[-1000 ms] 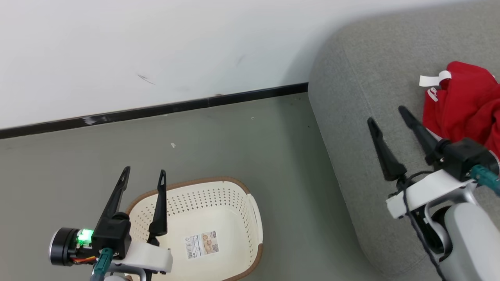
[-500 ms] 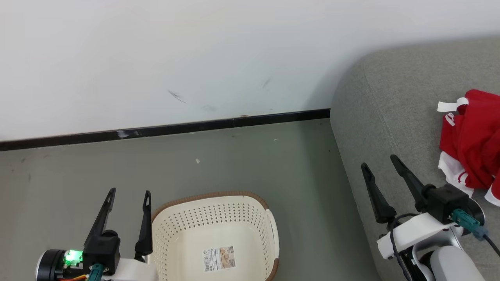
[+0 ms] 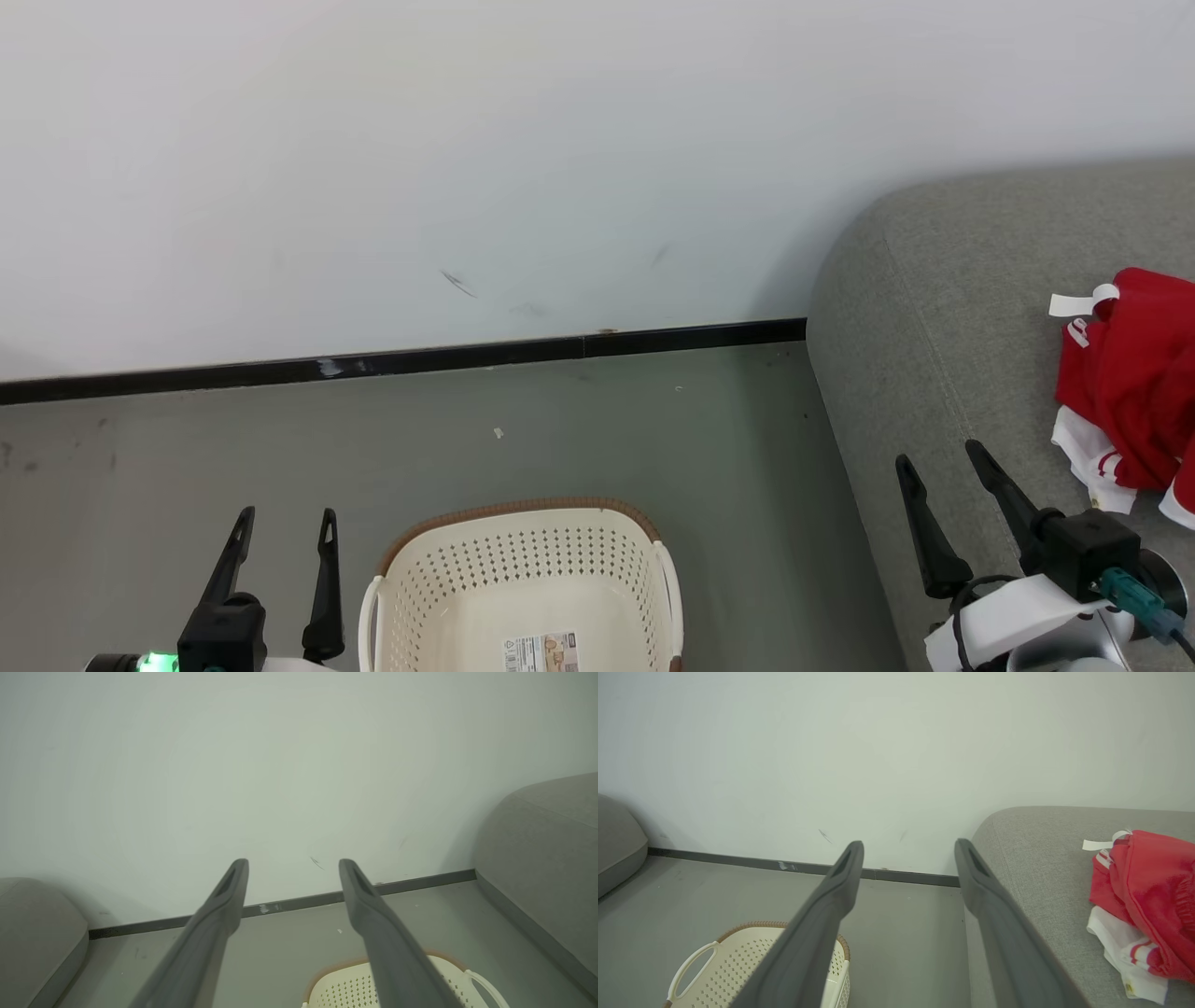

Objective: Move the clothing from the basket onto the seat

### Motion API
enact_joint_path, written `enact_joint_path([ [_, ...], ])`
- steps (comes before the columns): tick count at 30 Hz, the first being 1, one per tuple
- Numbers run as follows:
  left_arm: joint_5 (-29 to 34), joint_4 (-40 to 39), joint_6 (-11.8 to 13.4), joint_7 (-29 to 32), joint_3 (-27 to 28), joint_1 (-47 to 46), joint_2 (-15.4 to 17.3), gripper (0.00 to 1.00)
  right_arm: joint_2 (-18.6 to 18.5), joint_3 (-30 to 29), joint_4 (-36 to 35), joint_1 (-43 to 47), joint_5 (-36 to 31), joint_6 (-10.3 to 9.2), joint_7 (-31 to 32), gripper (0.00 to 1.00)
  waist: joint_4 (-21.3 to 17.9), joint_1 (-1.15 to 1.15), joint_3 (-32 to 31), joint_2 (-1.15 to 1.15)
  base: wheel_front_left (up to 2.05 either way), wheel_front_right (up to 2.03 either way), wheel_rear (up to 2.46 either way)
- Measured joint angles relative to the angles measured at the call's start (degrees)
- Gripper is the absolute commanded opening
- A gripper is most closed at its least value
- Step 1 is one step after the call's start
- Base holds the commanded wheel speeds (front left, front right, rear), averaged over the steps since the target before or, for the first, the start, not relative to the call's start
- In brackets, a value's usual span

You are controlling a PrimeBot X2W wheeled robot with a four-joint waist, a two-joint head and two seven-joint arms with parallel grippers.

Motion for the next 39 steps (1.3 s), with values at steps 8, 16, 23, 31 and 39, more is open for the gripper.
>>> enact_joint_path([
  [8, -1.3, 1.1, 0.2, 0.0, 1.1, 1.4, -0.1, 1.00, 0.0, 0.3, -1.1, 2.3, 0.0, 0.00, 0.0, 1.00, 0.5, 0.00, -2.0, 0.00, 0.00, 0.00, 0.00],
  [16, -1.8, 2.3, -0.5, 0.0, 0.7, 1.9, -0.2, 1.00, 0.0, 1.9, -1.8, 3.2, 2.0, 0.00, -0.1, 1.00, 0.8, 0.00, -2.9, 0.00, 0.00, 0.00, 0.00],
  [23, -1.9, 2.2, -0.5, 0.0, 1.0, 1.9, -0.1, 1.00, 0.0, 1.9, -2.2, 3.9, 3.2, 0.00, -0.1, 1.00, 0.9, 0.00, -3.0, 0.00, 0.00, 0.00, 0.00],
  [31, -1.9, 2.2, -0.5, 0.0, 1.1, 1.9, -0.1, 1.00, 0.0, 1.8, -2.3, 4.8, 3.7, 0.00, -0.5, 1.00, 0.9, 0.00, -3.2, 0.00, 0.00, 0.00, 0.00],
  [39, -1.9, 5.1, -0.5, 0.2, 0.2, 3.3, -2.5, 0.00, 0.8, 2.5, 1.0, 7.1, 3.7, 0.00, -0.4, 0.00, 1.0, 0.00, -3.2, 0.00, 0.00, 0.00, 0.00],
])
